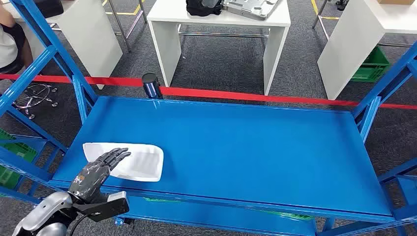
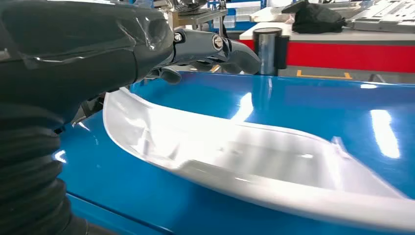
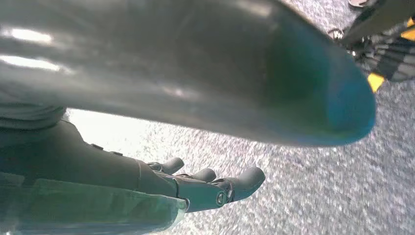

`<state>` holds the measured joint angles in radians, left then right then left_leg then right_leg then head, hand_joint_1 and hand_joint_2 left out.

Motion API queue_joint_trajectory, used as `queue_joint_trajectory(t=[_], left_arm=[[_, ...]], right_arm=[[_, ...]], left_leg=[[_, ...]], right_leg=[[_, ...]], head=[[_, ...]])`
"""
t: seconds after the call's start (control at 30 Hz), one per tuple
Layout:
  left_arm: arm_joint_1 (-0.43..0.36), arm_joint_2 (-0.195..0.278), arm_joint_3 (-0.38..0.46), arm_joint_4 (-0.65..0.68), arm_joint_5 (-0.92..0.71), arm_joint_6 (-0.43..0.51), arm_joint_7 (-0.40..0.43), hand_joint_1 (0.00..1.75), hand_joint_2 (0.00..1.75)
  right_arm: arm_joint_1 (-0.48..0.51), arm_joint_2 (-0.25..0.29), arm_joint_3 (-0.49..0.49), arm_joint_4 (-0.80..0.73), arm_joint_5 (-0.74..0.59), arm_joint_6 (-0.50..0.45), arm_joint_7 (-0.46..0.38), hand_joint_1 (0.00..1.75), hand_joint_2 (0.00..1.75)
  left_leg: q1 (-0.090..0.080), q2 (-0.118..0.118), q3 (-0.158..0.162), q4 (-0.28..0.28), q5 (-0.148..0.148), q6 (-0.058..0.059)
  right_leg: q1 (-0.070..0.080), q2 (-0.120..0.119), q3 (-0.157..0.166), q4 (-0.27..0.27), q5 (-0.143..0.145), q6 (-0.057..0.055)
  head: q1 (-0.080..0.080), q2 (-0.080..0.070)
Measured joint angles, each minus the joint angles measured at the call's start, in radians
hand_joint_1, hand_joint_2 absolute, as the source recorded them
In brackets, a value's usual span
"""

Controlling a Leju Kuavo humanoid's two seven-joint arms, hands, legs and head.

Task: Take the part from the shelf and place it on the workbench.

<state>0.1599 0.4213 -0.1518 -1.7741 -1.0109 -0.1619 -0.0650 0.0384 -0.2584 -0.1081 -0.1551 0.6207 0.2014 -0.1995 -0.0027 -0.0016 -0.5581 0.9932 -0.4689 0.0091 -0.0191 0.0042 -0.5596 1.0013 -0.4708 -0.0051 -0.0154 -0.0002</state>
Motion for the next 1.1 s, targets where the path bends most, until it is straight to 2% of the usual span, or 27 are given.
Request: queue_joint_trajectory(t=[0.07, 0.13, 0.17, 0.2, 0.27, 0.3, 0.33, 0.37, 0.4, 0.43, 0.47, 0.5, 0.53, 0.6, 0.67, 0.73, 0.8, 0.83, 0.87, 0.9, 0.97, 1.0, 1.03, 1.1], left_arm=[[-0.001, 0.001, -0.001, 0.001, -0.002, 0.0, 0.001, 0.0, 1.75], [-0.004, 0.002, -0.004, 0.003, -0.006, -0.001, 0.003, 0.0, 1.75], [-0.006, 0.002, -0.005, 0.003, -0.008, -0.001, 0.005, 0.0, 1.75], [-0.009, 0.001, -0.005, 0.005, -0.01, -0.001, 0.008, 0.0, 1.75], [-0.013, -0.003, -0.006, 0.008, -0.017, -0.003, 0.015, 0.0, 1.75], [-0.013, -0.006, -0.006, 0.011, -0.02, -0.005, 0.018, 0.0, 1.75], [-0.013, -0.009, -0.006, 0.013, -0.022, -0.007, 0.02, 0.0, 1.75], [-0.014, -0.012, -0.006, 0.016, -0.025, -0.009, 0.021, 0.0, 1.75], [-0.017, -0.014, -0.006, 0.02, -0.027, -0.011, 0.021, 0.0, 1.75], [-0.02, -0.016, -0.005, 0.024, -0.029, -0.014, 0.021, 0.0, 1.75], [-0.025, -0.017, -0.005, 0.028, -0.031, -0.015, 0.02, 0.0, 1.75], [-0.03, -0.018, -0.005, 0.032, -0.033, -0.017, 0.019, 0.0, 1.75], [-0.036, -0.019, -0.005, 0.036, -0.036, -0.017, 0.018, 0.0, 1.75], [-0.046, -0.019, -0.005, 0.046, -0.041, -0.018, 0.014, 0.0, 1.75], [-0.054, -0.018, -0.005, 0.054, -0.045, -0.017, 0.011, 0.0, 1.75], [-0.063, -0.018, -0.005, 0.061, -0.045, -0.017, 0.009, 0.0, 1.75], [-0.07, -0.019, -0.006, 0.071, -0.045, -0.017, 0.008, 0.0, 1.75], [-0.072, -0.019, -0.007, 0.077, -0.046, -0.017, 0.008, 0.0, 1.75], [-0.073, -0.02, -0.008, 0.083, -0.046, -0.017, 0.008, 0.0, 1.75], [-0.075, -0.019, -0.009, 0.089, -0.046, -0.017, 0.008, 0.0, 1.75], [-0.083, -0.018, -0.009, 0.1, -0.046, -0.017, 0.007, 0.0, 1.75], [-0.088, -0.017, -0.009, 0.105, -0.046, -0.018, 0.006, 0.0, 1.75], [-0.092, -0.015, -0.009, 0.11, -0.045, -0.018, 0.005, 0.0, 1.75], [-0.094, -0.009, -0.009, 0.119, -0.043, -0.02, 0.001, 0.0, 1.75]], right_arm=[[0.0, -0.001, 0.0, 0.001, 0.001, 0.0, 0.0, 0.0, 0.0], [0.0, -0.002, 0.002, 0.004, 0.004, -0.001, 0.0, 0.0, 0.0], [-0.001, -0.003, 0.003, 0.005, 0.007, -0.003, -0.001, 0.0, 0.0], [-0.001, -0.005, 0.004, 0.006, 0.01, -0.005, -0.002, 0.0, 0.0], [-0.002, -0.01, 0.006, 0.007, 0.015, -0.008, -0.006, 0.0, 0.0], [-0.002, -0.012, 0.007, 0.008, 0.017, -0.01, -0.008, 0.0, 0.0], [-0.001, -0.013, 0.009, 0.008, 0.018, -0.01, -0.009, 0.0, 0.0], [-0.001, -0.013, 0.011, 0.008, 0.018, -0.011, -0.01, 0.0, 0.0], [-0.001, -0.014, 0.014, 0.008, 0.018, -0.011, -0.011, 0.0, 0.0], [-0.001, -0.015, 0.016, 0.009, 0.018, -0.011, -0.011, 0.0, 0.0], [-0.003, -0.017, 0.018, 0.009, 0.018, -0.011, -0.012, 0.0, 0.0], [-0.004, -0.019, 0.019, 0.009, 0.018, -0.011, -0.013, 0.0, 0.0], [-0.005, -0.019, 0.021, 0.009, 0.018, -0.011, -0.014, 0.0, 0.0], [-0.006, -0.019, 0.024, 0.009, 0.018, -0.011, -0.015, 0.0, 0.0], [-0.006, -0.018, 0.025, 0.009, 0.017, -0.011, -0.016, 0.0, 0.0], [-0.006, -0.017, 0.026, 0.009, 0.017, -0.011, -0.016, 0.0, 0.0], [-0.006, -0.016, 0.028, 0.009, 0.017, -0.01, -0.017, 0.0, 0.0], [-0.005, -0.016, 0.029, 0.009, 0.017, -0.009, -0.018, 0.0, 0.0], [-0.005, -0.016, 0.03, 0.009, 0.017, -0.009, -0.018, 0.0, 0.0], [-0.005, -0.015, 0.031, 0.009, 0.017, -0.008, -0.018, 0.0, 0.0], [-0.006, -0.013, 0.031, 0.009, 0.017, -0.008, -0.019, 0.0, 0.0], [-0.006, -0.012, 0.031, 0.009, 0.017, -0.007, -0.02, 0.0, 0.0], [-0.007, -0.011, 0.031, 0.009, 0.017, -0.007, -0.021, 0.0, 0.0], [-0.007, -0.009, 0.032, 0.009, 0.017, -0.004, -0.022, 0.0, 0.0]], left_leg=[[-0.002, 0.0, -0.001, 0.0, 0.0, 0.003], [-0.002, 0.0, 0.007, -0.014, 0.008, 0.011], [-0.001, 0.0, 0.012, -0.022, 0.014, 0.016], [0.001, 0.001, 0.018, -0.031, 0.02, 0.021], [0.0, 0.001, 0.019, -0.035, 0.023, 0.026], [-0.002, 0.001, 0.018, -0.034, 0.023, 0.027], [-0.004, 0.001, 0.018, -0.034, 0.023, 0.027], [-0.004, 0.0, 0.018, -0.033, 0.023, 0.027], [-0.005, 0.0, 0.019, -0.031, 0.022, 0.026], [-0.005, -0.001, 0.018, -0.027, 0.019, 0.024], [-0.008, -0.002, 0.015, -0.018, 0.014, 0.02], [-0.01, -0.003, 0.011, -0.01, 0.01, 0.017], [-0.012, -0.004, 0.008, -0.004, 0.006, 0.013], [-0.011, -0.004, 0.004, 0.001, 0.003, 0.008], [-0.007, -0.004, -0.005, 0.02, -0.012, -0.001], [-0.001, -0.003, -0.046, 0.109, -0.065, -0.014], [0.006, -0.002, -0.109, 0.245, -0.125, -0.024], [0.008, -0.002, -0.13, 0.288, -0.136, -0.026], [0.01, -0.001, -0.133, 0.292, -0.126, -0.025], [0.01, -0.001, -0.116, 0.256, -0.1, -0.023], [0.007, -0.001, -0.046, 0.112, -0.032, -0.011], [0.004, -0.001, -0.017, 0.053, -0.013, -0.005], [0.0, 0.0, 0.0, 0.016, -0.005, 0.001], [-0.005, 0.001, 0.003, 0.0, -0.006, 0.007]], right_leg=[[-0.002, 0.0, 0.0, -0.002, 0.001, 0.006], [-0.004, -0.001, 0.0, -0.003, 0.0, 0.016], [-0.003, -0.001, -0.007, 0.012, -0.009, 0.018], [-0.003, -0.001, -0.024, 0.049, -0.028, 0.015], [-0.002, -0.001, -0.09, 0.182, -0.084, 0.007], [-0.002, -0.001, -0.123, 0.248, -0.105, 0.006], [-0.002, -0.002, -0.142, 0.284, -0.112, 0.01], [-0.002, -0.002, -0.142, 0.28, -0.103, 0.017], [-0.003, -0.002, -0.122, 0.235, -0.079, 0.025], [-0.004, -0.002, -0.087, 0.163, -0.05, 0.033], [-0.004, -0.003, -0.054, 0.094, -0.025, 0.036], [-0.003, -0.002, -0.029, 0.043, -0.007, 0.033], [-0.002, -0.002, -0.016, 0.014, 0.001, 0.027], [-0.001, -0.002, -0.014, 0.008, 0.005, 0.011], [-0.004, -0.001, -0.013, 0.007, 0.007, 0.002], [-0.007, -0.001, -0.013, 0.006, 0.008, -0.004], [-0.006, -0.001, -0.014, 0.006, 0.008, -0.006], [-0.005, -0.001, -0.014, 0.006, 0.008, -0.006], [-0.004, -0.001, -0.014, 0.006, 0.008, -0.006], [-0.004, 0.0, -0.013, 0.006, 0.008, -0.006], [-0.002, 0.001, -0.011, 0.006, 0.008, -0.006], [0.0, 0.001, -0.011, 0.006, 0.009, -0.005], [0.001, 0.001, -0.013, 0.005, 0.01, -0.003], [0.0, 0.0, -0.015, 0.001, 0.013, 0.006]], head=[[0.0, 0.0], [0.001, 0.0], [0.001, 0.0], [0.002, 0.0], [0.003, 0.0], [0.003, 0.0], [0.003, 0.0], [0.003, 0.0], [0.003, 0.0], [0.003, 0.0], [0.003, 0.0], [0.003, 0.0], [0.002, 0.0], [0.001, 0.0], [0.0, 0.0], [-0.003, 0.0], [-0.004, 0.0], [-0.004, 0.0], [-0.004, 0.0], [-0.004, 0.0], [-0.003, 0.0], [-0.003, 0.0], [-0.003, 0.0], [-0.004, 0.0]])
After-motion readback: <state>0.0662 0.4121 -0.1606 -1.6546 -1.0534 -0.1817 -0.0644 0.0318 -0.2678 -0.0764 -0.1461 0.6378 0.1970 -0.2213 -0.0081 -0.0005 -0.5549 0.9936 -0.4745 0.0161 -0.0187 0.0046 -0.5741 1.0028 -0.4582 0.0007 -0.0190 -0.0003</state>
